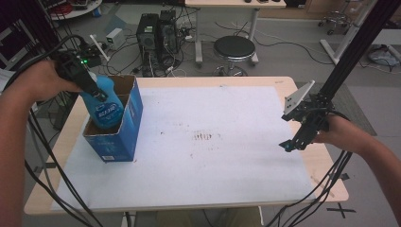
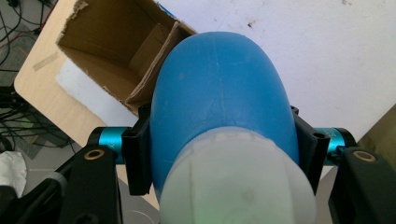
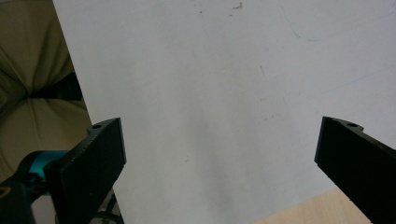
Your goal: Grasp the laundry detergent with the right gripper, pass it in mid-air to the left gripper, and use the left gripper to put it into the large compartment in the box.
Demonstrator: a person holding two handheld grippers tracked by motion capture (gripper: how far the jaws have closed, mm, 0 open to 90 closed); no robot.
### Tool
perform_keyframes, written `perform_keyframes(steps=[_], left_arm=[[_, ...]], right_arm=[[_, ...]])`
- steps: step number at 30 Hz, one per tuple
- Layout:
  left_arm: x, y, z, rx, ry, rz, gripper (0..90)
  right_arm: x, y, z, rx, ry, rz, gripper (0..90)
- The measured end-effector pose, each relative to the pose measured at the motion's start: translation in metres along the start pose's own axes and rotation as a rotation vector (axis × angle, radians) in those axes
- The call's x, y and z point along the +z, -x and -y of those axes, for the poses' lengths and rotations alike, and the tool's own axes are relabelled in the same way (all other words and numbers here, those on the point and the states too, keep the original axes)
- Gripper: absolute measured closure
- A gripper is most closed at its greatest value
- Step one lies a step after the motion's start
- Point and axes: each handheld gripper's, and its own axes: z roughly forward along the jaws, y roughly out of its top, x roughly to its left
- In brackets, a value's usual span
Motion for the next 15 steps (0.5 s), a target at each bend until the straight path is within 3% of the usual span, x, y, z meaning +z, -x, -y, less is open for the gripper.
perform_keyframes(steps=[15], left_arm=[[0.065,-0.001,0.013,0.036,-0.034,0.025,37.7]], right_arm=[[0.011,-0.001,0.005,0.013,0.005,-0.019,1.0]])
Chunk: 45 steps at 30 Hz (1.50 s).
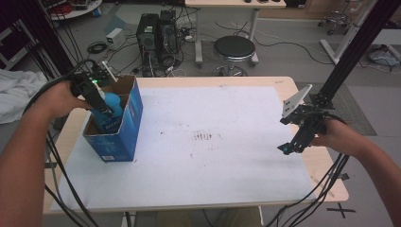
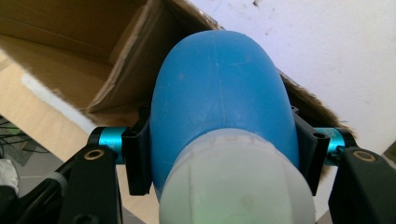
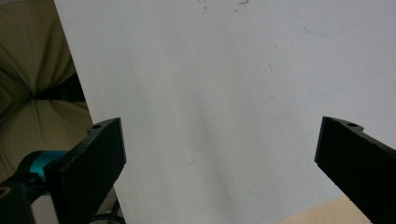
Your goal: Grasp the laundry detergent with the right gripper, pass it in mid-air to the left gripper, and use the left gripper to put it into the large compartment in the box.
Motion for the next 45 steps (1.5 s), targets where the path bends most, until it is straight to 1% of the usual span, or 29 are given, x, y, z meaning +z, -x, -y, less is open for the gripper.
perform_keyframes(steps=[3,4,5,7,14,17,20,22,23,25,30,33,36,37,38,39,42,43,44,45], left_arm=[[0.014,0.001,0.001,0.005,-0.010,0.008,37.6],[0.014,0.001,0.001,0.005,-0.010,0.008,37.7],[0.022,0.000,0.003,0.002,-0.019,0.011,37.6],[0.028,0.000,0.005,0.006,-0.026,0.011,37.6],[0.038,-0.001,0.006,0.011,-0.039,0.012,37.6],[0.042,-0.002,0.008,0.002,-0.041,0.009,37.6],[0.047,-0.003,0.009,0.003,-0.053,0.014,37.7],[0.049,-0.003,0.010,-0.005,-0.040,0.018,37.6],[0.049,-0.003,0.009,-0.006,-0.035,0.019,37.7],[0.050,-0.004,0.009,-0.005,-0.042,0.021,37.7],[0.050,-0.005,0.010,-0.015,-0.043,0.024,37.5],[0.050,-0.005,0.011,-0.028,-0.037,0.024,37.4],[0.048,-0.006,0.013,-0.046,-0.010,0.015,37.0],[0.046,-0.007,0.014,-0.061,0.005,0.003,34.5],[0.043,-0.008,0.015,-0.077,0.023,0.002,32.6],[0.040,-0.009,0.016,-0.080,0.036,0.006,32.6],[0.027,-0.009,0.018,-0.089,0.071,-0.001,32.5],[0.027,-0.009,0.018,-0.089,0.071,-0.001,31.7],[0.022,-0.010,0.019,-0.097,0.080,-0.009,29.9],[0.019,-0.010,0.020,-0.106,0.087,-0.009,29.4]], right_arm=[[0.000,0.000,0.001,0.006,0.001,0.001,1.0],[0.000,0.000,0.001,0.004,0.001,0.002,1.0],[-0.001,0.000,0.002,0.007,0.001,0.002,1.0],[-0.001,0.000,0.003,0.011,0.000,0.001,1.0],[0.002,0.000,0.008,0.021,-0.003,-0.002,1.0],[0.003,0.000,0.008,0.021,-0.002,-0.004,1.0],[0.004,0.000,0.008,0.020,0.002,-0.004,1.0],[0.005,-0.001,0.008,0.021,-0.001,-0.006,1.0],[0.005,-0.001,0.008,0.018,-0.002,-0.006,1.0],[0.005,-0.001,0.008,0.019,-0.002,-0.005,1.0],[0.005,-0.001,0.009,0.025,0.000,-0.005,1.0],[0.004,-0.002,0.010,0.025,0.001,-0.004,1.0],[0.004,-0.002,0.010,0.025,0.005,-0.002,1.0],[0.004,-0.002,0.010,0.027,0.007,0.000,1.0],[0.003,-0.002,0.010,0.027,0.009,-0.001,1.0],[0.003,-0.002,0.010,0.028,0.010,-0.001,1.0],[0.002,-0.002,0.009,0.027,0.010,0.004,1.0],[0.002,-0.002,0.009,0.027,0.010,0.004,1.0],[0.001,-0.003,0.008,0.028,0.012,0.004,1.0],[0.001,-0.004,0.007,0.024,0.013,0.005,1.0]])
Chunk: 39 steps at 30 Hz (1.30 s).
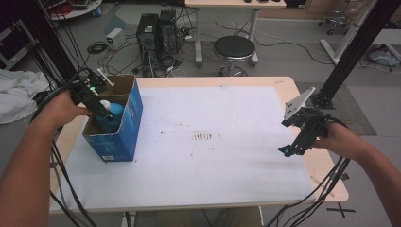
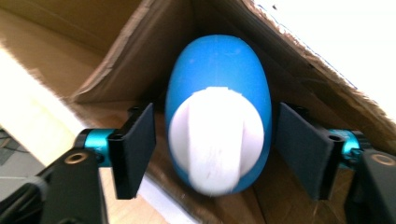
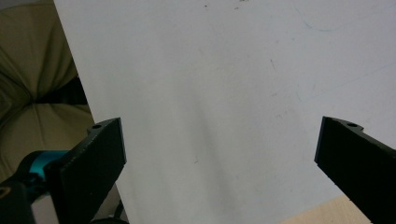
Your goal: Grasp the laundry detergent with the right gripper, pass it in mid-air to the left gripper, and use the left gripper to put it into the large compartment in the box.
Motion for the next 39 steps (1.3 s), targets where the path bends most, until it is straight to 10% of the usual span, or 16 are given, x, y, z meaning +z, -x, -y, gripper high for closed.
perform_keyframes(steps=[22,39], left_arm=[[-0.071,0.028,-0.019,-0.061,0.125,0.030,22.4],[-0.053,0.086,-0.090,0.157,0.128,0.160,20.5]], right_arm=[[-0.018,-0.011,-0.009,-0.012,0.029,0.038,1.0],[-0.022,-0.015,-0.007,0.006,0.039,0.053,1.0]])
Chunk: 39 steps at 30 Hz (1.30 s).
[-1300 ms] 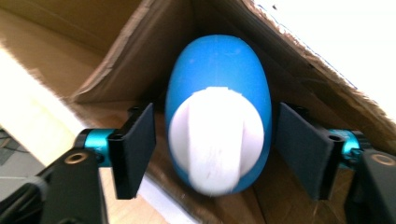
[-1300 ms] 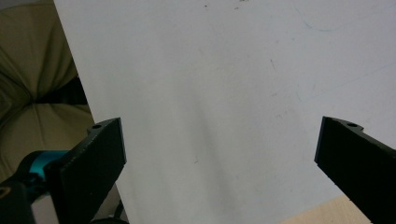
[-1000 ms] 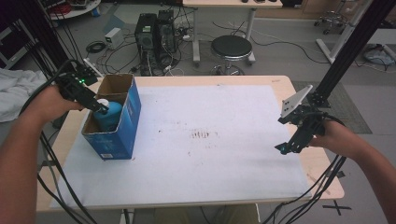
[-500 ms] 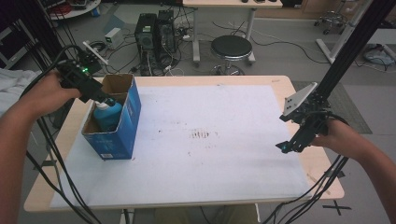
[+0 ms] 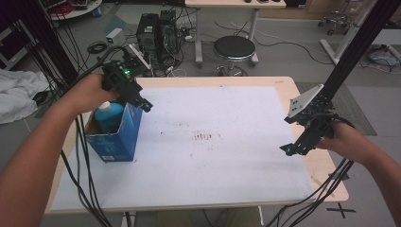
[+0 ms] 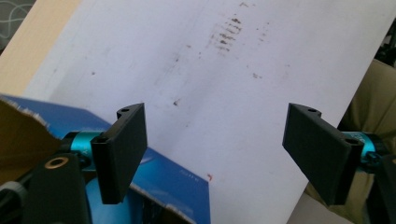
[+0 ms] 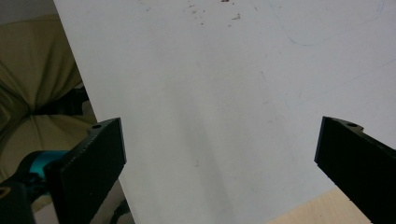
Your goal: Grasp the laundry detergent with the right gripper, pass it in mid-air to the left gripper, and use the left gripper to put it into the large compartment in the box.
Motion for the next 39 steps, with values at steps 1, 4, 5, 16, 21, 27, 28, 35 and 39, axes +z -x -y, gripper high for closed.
perform_keyframes(steps=[1,4,5,16,21,27,28,35,39], left_arm=[[0.002,0.001,-0.002,0.007,-0.006,0.003,13.2],[0.008,0.005,-0.009,0.038,-0.008,0.015,12.8],[0.010,0.006,-0.012,0.048,-0.004,0.024,12.8],[0.027,0.028,-0.037,0.152,0.004,0.008,1.6],[0.038,0.036,-0.047,0.188,-0.016,0.029,1.6],[0.050,0.046,-0.058,0.222,-0.031,0.069,1.6],[0.052,0.048,-0.060,0.228,-0.035,0.072,1.6],[0.067,0.063,-0.077,0.254,-0.038,0.050,1.6],[0.073,0.066,-0.083,0.242,-0.046,0.053,1.6]], right_arm=[[0.000,0.000,0.000,-0.001,-0.001,0.000,1.0],[0.000,-0.001,0.001,0.002,-0.003,-0.002,1.0],[0.000,-0.001,0.001,0.003,-0.003,-0.001,1.0],[0.001,-0.003,0.001,0.003,-0.003,0.002,1.0],[0.003,-0.003,-0.001,0.004,-0.002,-0.002,1.0],[0.005,-0.002,-0.003,0.009,0.002,-0.002,1.0],[0.006,-0.001,-0.004,0.005,0.004,-0.004,1.0],[0.009,0.000,-0.012,0.009,0.000,0.000,1.0],[0.010,0.001,-0.015,0.014,0.001,-0.001,1.0]])
